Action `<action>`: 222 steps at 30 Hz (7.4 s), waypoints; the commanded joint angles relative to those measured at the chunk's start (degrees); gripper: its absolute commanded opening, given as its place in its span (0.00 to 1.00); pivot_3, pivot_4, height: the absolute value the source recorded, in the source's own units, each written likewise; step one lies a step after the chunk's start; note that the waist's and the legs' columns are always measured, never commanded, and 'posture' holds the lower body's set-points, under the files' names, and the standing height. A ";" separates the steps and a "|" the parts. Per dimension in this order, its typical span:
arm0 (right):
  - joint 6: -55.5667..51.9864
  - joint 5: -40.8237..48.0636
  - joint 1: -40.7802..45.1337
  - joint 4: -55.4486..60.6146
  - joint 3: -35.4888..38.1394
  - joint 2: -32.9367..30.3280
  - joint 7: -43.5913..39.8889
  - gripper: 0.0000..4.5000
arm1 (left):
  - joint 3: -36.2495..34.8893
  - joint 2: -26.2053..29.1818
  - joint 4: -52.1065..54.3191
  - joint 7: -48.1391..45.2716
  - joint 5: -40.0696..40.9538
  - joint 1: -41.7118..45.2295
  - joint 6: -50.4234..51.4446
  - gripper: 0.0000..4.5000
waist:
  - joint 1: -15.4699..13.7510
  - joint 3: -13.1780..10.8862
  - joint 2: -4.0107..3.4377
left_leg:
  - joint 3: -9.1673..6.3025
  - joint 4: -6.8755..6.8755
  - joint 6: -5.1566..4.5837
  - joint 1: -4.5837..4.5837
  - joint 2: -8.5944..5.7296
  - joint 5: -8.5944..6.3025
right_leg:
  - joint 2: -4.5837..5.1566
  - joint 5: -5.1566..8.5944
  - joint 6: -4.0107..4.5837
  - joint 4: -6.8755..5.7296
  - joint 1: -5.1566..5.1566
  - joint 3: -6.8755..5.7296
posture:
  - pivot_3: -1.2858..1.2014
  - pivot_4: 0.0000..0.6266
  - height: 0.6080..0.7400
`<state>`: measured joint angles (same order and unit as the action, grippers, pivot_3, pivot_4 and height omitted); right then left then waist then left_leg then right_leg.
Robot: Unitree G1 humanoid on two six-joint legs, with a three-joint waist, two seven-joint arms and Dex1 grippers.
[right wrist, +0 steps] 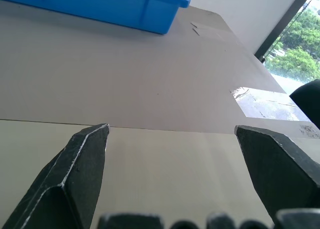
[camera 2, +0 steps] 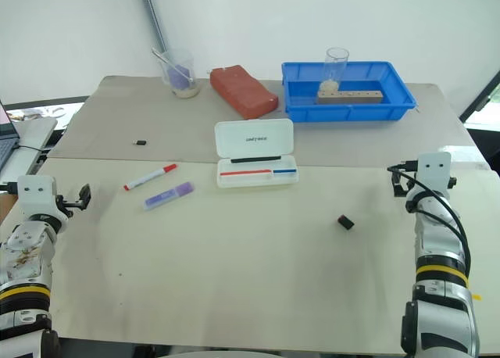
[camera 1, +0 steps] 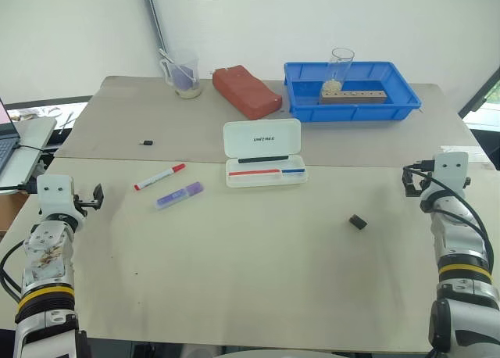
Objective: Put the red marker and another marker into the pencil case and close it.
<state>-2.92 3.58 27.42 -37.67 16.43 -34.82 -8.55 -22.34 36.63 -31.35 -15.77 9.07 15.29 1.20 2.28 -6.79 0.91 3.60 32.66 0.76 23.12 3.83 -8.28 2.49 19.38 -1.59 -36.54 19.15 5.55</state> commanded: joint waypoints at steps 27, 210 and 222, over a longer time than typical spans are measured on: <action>-40.80 31.21 -12.98 68.46 -7.91 -10.28 -32.21 0.99 | 40.47 -4.73 15.23 -50.15 0.88 32.74 9.50 1.00 | -1.51 -0.02 -0.14 | -0.12 0.10 -0.07 0.53 0.01 0.03 | -0.19 -0.11 -0.07 0.48 0.09 -0.04 | 0.52 0.24 1.00; -46.95 36.74 -19.67 81.57 -11.30 -13.74 -29.37 1.00 | 41.56 -8.60 7.74 -57.10 -6.62 24.51 -9.68 0.74 | -1.57 0.36 0.03 | -0.43 0.38 -0.21 0.73 0.00 0.11 | -0.39 -0.02 0.03 -0.23 0.47 -0.03 | 0.52 0.24 1.00; -46.63 37.81 -11.61 79.40 -15.03 -11.33 -31.48 1.00 | 26.04 2.14 27.21 -50.67 3.16 19.78 14.34 0.99 | -1.06 0.39 -0.04 | -0.50 0.30 -0.20 0.62 0.09 0.11 | -0.51 0.01 -0.02 -0.24 0.44 -0.03 | 0.52 0.24 1.00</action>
<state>-50.43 39.94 14.15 40.75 1.85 -46.71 -39.69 6.40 38.06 -6.67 -68.38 10.08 36.27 11.73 1.22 -6.40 0.87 3.11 32.95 0.56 23.72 3.92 -8.17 1.98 19.40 -1.65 -36.78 19.58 5.54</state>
